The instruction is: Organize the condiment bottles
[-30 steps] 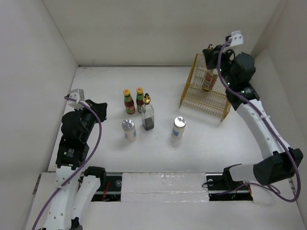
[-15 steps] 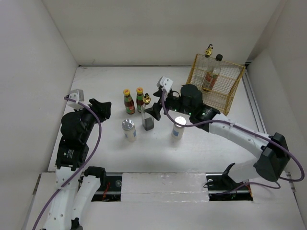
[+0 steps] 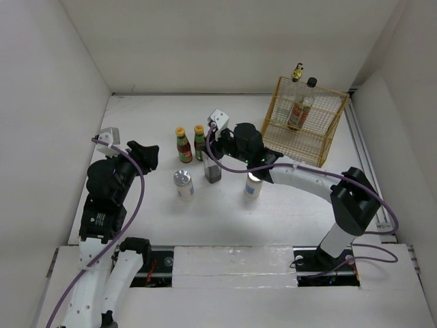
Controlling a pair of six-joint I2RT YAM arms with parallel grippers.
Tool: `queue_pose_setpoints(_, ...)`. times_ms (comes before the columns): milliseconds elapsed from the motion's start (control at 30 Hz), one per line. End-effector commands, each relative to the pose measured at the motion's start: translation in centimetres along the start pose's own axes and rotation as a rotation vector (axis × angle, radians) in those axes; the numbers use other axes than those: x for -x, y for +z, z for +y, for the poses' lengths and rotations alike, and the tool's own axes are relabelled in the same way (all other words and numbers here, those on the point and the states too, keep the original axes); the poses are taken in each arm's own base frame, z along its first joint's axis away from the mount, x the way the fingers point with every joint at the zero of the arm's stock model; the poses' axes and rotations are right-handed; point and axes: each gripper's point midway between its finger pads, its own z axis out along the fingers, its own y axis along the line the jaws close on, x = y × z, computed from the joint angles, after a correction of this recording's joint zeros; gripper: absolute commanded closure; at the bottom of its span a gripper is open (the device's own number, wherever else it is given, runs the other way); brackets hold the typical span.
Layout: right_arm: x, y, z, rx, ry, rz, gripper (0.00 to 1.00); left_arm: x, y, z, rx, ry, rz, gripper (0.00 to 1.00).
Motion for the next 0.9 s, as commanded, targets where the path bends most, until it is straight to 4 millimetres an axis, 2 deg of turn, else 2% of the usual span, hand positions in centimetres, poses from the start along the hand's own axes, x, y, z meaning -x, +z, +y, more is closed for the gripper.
queue_pose_setpoints(0,6.0,0.1,-0.7,-0.048,0.021,-0.21,0.64,1.0,-0.3,-0.7,-0.034,0.007,-0.041,0.52)
queue_pose_setpoints(33,6.2,0.1,-0.8,-0.058,0.03,-0.219,0.71,1.0,-0.3,-0.7,-0.034,0.007,-0.041,0.52)
queue_pose_setpoints(67,6.5,-0.3,-0.4,-0.057,0.03,-0.223,0.82,1.0,-0.3,-0.7,-0.034,0.007,-0.041,0.52)
queue_pose_setpoints(100,5.9,-0.3,-0.3,-0.057,0.032,-0.211,0.87,0.8,-0.1,-0.6,-0.03,0.007,-0.033,0.52)
queue_pose_setpoints(167,7.7,-1.4,-0.5,-0.07,0.029,-0.246,0.96,0.8,-0.1,-0.7,-0.038,0.007,-0.028,0.52)
queue_pose_setpoints(200,8.4,-1.9,0.0,-0.071,0.029,-0.255,0.98,0.6,-0.2,-0.6,-0.038,0.007,-0.028,0.52)
queue_pose_setpoints(267,9.5,-3.1,-0.4,-0.101,0.031,-0.267,1.0,0.6,-0.2,-0.6,-0.038,0.007,-0.028,0.52)
queue_pose_setpoints(300,12.3,-4.4,-0.4,-0.102,0.026,-0.32,1.0,0.6,-0.2,-0.6,-0.038,0.007,-0.028,0.52)
queue_pose_setpoints(367,14.1,-5.5,-0.4,-0.102,0.026,-0.321,1.0,0.6,-0.2,-0.6,-0.038,0.007,-0.028,0.52)
queue_pose_setpoints(400,17.4,-7.2,-1.1,-0.128,0.012,-0.377,1.0,0.6,-0.2,-0.6,-0.038,0.007,-0.028,0.52)
queue_pose_setpoints(500,20.4,-10.0,-2.5,-0.184,0.013,-0.429,1.0,0.6,-0.2,-0.6,-0.038,0.007,-0.028,0.52)
queue_pose_setpoints(533,22.4,-12.0,-2.9,-0.206,0.011,-0.474,1.0,0.6,-0.2,-0.6,-0.038,0.007,-0.028,0.52)
queue_pose_setpoints(600,22.6,-14.1,-5.4,-0.307,0.013,-0.463,1.0,0.6,-0.2,-0.6,-0.038,0.007,-0.028,0.51)
queue_pose_setpoints(633,24.0,-16.5,-6.3,-0.352,0.014,-0.497,1.0,0.6,-0.2,-0.6,-0.038,0.007,-0.028,0.51)
queue_pose_setpoints(667,24.2,-17.8,-7.5,-0.405,0.019,-0.504,1.0,0.5,0.0,-0.4,-0.026,0.006,-0.024,0.51)
queue_pose_setpoints(700,24.0,-19.3,-9.7,-0.467,0.014,-0.492,1.0,0.5,0.0,-0.4,-0.026,0.006,-0.024,0.51)
queue_pose_setpoints(800,24.3,-23.2,-12.8,-0.591,0.01,-0.504,1.0,0.7,-0.2,-0.5,-0.03,0.007,-0.034,0.51)
queue_pose_setpoints(833,23.4,-24.3,-15.1,-0.66,0.008,-0.472,1.0,0.7,-0.2,-0.5,-0.03,0.007,-0.034,0.5)
queue_pose_setpoints(867,24.3,-25.8,-16.2,-0.707,0.003,-0.489,1.0,0.4,0.1,-0.4,-0.025,0.006,-0.023,0.5)
